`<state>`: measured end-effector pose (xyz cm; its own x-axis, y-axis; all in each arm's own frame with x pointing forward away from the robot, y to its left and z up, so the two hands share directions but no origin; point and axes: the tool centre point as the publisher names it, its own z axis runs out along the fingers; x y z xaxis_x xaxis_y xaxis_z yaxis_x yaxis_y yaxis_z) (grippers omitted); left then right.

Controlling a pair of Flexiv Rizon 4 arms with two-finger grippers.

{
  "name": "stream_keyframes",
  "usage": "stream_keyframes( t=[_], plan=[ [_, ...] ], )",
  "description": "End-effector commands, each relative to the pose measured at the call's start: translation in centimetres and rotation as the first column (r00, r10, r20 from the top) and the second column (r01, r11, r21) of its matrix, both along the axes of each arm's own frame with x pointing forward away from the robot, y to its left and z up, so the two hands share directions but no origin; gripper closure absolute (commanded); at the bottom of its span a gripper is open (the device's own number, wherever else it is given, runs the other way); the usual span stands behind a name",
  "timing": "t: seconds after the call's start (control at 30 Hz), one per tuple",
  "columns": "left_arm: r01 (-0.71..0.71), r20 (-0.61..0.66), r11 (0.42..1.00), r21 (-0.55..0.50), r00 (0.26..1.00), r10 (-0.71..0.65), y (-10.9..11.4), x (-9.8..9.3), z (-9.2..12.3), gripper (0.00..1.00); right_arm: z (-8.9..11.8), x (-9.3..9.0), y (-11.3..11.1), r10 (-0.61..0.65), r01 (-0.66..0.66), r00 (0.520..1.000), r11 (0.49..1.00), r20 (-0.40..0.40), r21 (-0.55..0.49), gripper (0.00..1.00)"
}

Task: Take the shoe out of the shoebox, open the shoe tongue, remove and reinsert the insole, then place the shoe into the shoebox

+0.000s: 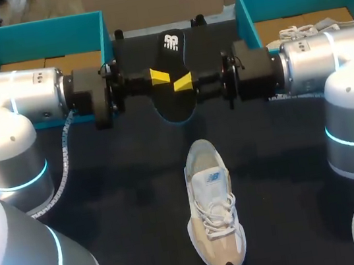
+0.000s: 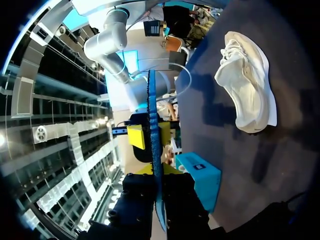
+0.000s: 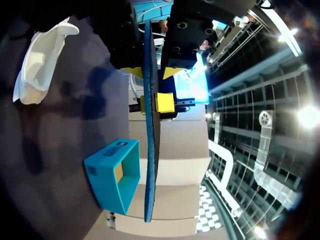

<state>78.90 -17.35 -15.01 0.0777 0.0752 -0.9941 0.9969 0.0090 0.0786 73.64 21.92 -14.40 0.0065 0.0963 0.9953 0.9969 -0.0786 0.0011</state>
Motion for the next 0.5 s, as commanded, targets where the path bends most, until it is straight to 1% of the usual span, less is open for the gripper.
stream_keyframes(
  t=[0.03, 0.4, 0.5],
  plan=[
    [-0.001, 0.001, 1.0, 0.001, 1.0, 0.001, -0.17, 0.06, -0.02, 1.0, -0.17, -0.2, 0.08, -0.007, 0.007, 1.0, 1.0, -0.006, -0.001, 0.84],
    [-0.001, 0.001, 1.0, 0.001, 1.0, 0.001, -0.17, 0.06, -0.02, 1.0, -0.22, 0.12, 0.02, -0.013, 0.013, 1.0, 1.0, -0.013, 0.002, 0.78],
    [-0.001, 0.001, 1.0, 0.001, 1.0, 0.001, -0.17, 0.06, -0.02, 1.0, -0.14, 0.2, 0.06, -0.013, 0.013, 1.0, 1.0, -0.012, 0.001, 0.79]
  ],
)
